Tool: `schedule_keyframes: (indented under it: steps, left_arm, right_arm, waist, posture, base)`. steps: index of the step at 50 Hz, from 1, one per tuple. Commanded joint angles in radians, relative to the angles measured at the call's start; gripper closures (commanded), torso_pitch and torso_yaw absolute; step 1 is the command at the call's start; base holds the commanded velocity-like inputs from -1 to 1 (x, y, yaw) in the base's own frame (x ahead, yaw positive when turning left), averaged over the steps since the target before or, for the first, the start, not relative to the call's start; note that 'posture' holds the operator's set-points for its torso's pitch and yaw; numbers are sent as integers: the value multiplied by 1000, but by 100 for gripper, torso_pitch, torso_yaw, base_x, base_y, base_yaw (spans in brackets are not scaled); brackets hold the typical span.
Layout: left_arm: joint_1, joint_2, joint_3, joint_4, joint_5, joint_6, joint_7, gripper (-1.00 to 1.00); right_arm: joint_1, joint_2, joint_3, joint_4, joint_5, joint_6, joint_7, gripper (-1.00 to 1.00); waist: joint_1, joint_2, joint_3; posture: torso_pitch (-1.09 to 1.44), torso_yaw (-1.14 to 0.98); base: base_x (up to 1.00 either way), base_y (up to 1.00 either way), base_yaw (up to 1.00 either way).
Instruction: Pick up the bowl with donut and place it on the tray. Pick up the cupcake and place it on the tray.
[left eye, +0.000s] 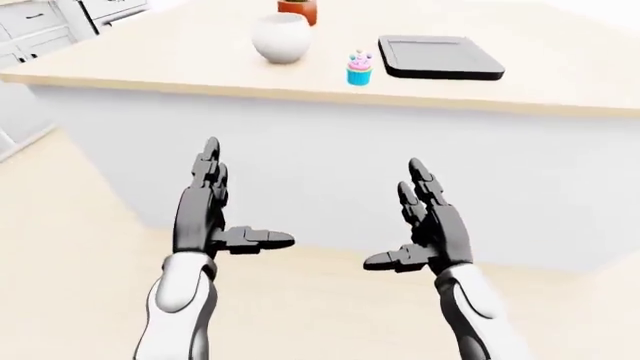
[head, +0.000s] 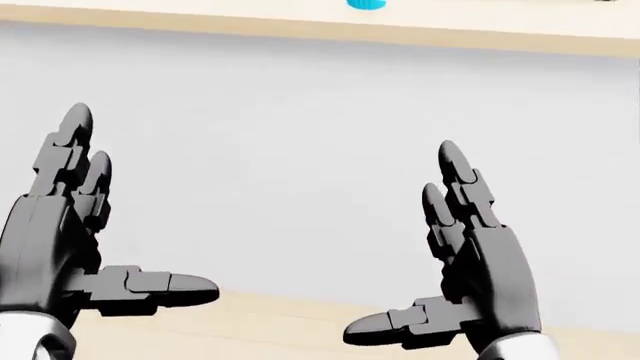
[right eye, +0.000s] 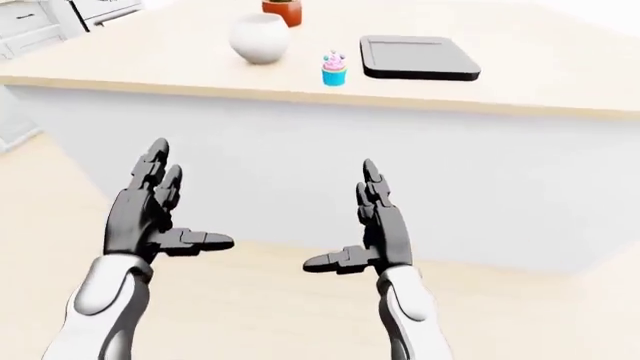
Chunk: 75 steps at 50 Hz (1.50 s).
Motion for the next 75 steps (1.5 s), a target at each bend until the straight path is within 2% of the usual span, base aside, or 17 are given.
schedule_keyframes:
  steps: [1, 9, 12, 18, 28, 32, 33, 40, 45, 47, 55, 67, 70, 71, 72, 73, 75]
  left_arm:
    - [-50, -2, -35, -95, -17, 25, -17, -100]
    - [-57, -1, -35, -79, -14, 12, -21, -100]
    - [-56, -1, -38, -105, -12, 36, -22, -100]
    - [-67, 0, -35, -114, -11, 52, -22, -100]
    - [-74, 3, -29, -114, -15, 54, -22, -100]
    - [-83, 8, -22, -126, -19, 68, -24, -100]
    - [-85, 9, -19, -139, -20, 80, -24, -100]
    - [-103, 21, 1, -189, -36, 134, -21, -100]
    - [-130, 38, 30, -224, -57, 182, -18, -100]
    - [-136, 44, 36, -231, -64, 192, -16, -100]
    - [-132, 49, 37, -239, -74, 194, -7, -100]
    - [-128, 50, 39, -233, -78, 185, -5, -100]
    - [-130, 50, 36, -234, -77, 187, -4, -100]
    - [-130, 50, 35, -236, -77, 190, -4, -100]
    - [-131, 50, 34, -238, -77, 192, -3, -100]
    - [-135, 51, 31, -241, -74, 199, -3, -100]
    - [-138, 51, 32, -244, -74, 205, -3, -100]
  right_arm:
    - [-18, -12, -48, -73, -3, -34, -19, -100]
    - [-24, -14, -51, -55, -5, -46, -17, -100]
    - [-20, -15, -57, -72, 2, -36, -18, -100]
    - [-22, -17, -62, -79, 8, -34, -18, -100]
    - [-24, -20, -77, -106, 26, -13, -20, -100]
    - [-24, -24, -83, -151, 33, 24, -26, -100]
    - [-24, -24, -86, -164, 36, 34, -27, -100]
    - [-29, -28, -92, -190, 39, 47, -27, -100]
    - [-38, -33, -102, -241, 46, 93, -31, -100]
    - [-43, -33, -104, -245, 47, 98, -32, -100]
    - [-49, -36, -123, -277, 62, 125, -37, -100]
    - [-45, -38, -137, -262, 74, 108, -34, -100]
    - [-46, -38, -141, -271, 87, 118, -39, -100]
    - [-47, -37, -144, -271, 93, 118, -41, -100]
    - [-48, -38, -145, -267, 95, 116, -41, -100]
    - [-49, -40, -145, -261, 97, 110, -40, -100]
    - [-49, -40, -145, -262, 98, 111, -41, -100]
  waist:
    - [-16, 2, -23]
    - [-14, -64, -62]
    - [-35, -27, -17]
    - [-47, 83, -28]
    - [-20, 8, -25]
    - [-15, -84, -50]
    - [-31, -50, -29]
    - [-50, -27, -20]
    - [-45, 67, -78]
    - [-31, 50, -28]
    - [-51, -83, -49]
    - [-66, -6, -52]
    - [-66, 49, -54]
    - [-68, 139, -68]
    - [-58, 100, -40]
    - [-65, 102, -62]
    - [-54, 86, -27]
  posture:
    - [0, 0]
    - [0, 0]
    - [0, 0]
    - [0, 0]
    - [0, 0]
    - [0, 0]
    - [0, 0]
    - [0, 0]
    - [0, 0]
    - [0, 0]
    - [0, 0]
    - [0, 0]
    - [0, 0]
    - [0, 0]
    - [0, 0]
    - [0, 0]
    - [0, 0]
  base:
    - [0, 0, 0]
    - [1, 0, 0]
    - [26, 0, 0]
    - [30, 0, 0]
    - [46, 0, 0]
    - [50, 0, 0]
    - [38, 0, 0]
    - [33, 0, 0]
    - [2, 5, 0]
    - [0, 29, 0]
    - [0, 41, 0]
    - [0, 55, 0]
    - [0, 46, 0]
    - [0, 0, 0]
    - [0, 0, 0]
    - [29, 0, 0]
    - [31, 0, 0]
